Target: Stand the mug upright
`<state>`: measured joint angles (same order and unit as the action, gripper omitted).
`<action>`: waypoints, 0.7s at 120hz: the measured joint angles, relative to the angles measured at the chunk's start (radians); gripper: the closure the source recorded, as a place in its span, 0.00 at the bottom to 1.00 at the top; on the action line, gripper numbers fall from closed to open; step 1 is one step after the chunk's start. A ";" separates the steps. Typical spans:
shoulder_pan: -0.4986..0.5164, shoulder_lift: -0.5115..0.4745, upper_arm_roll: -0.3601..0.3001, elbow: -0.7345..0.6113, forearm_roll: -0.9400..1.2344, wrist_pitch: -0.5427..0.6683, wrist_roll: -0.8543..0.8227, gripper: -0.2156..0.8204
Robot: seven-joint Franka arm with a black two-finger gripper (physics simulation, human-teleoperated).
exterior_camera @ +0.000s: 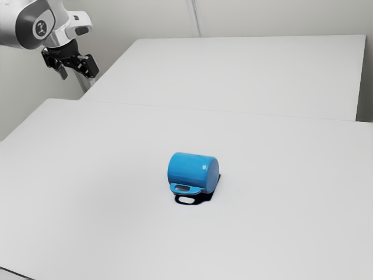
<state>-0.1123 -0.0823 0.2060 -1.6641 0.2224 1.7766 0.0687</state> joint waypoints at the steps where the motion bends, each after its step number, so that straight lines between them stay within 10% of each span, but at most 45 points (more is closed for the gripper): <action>1: 0.001 0.000 0.000 0.000 0.000 0.000 0.000 0.21; 43: 0.006 0.004 -0.008 -0.053 -0.053 0.011 0.002 0.21; 84: 0.151 0.066 0.000 -0.240 -0.591 0.018 -0.007 0.21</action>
<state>0.0385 -0.0159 0.2055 -1.9037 -0.3686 1.7944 0.0619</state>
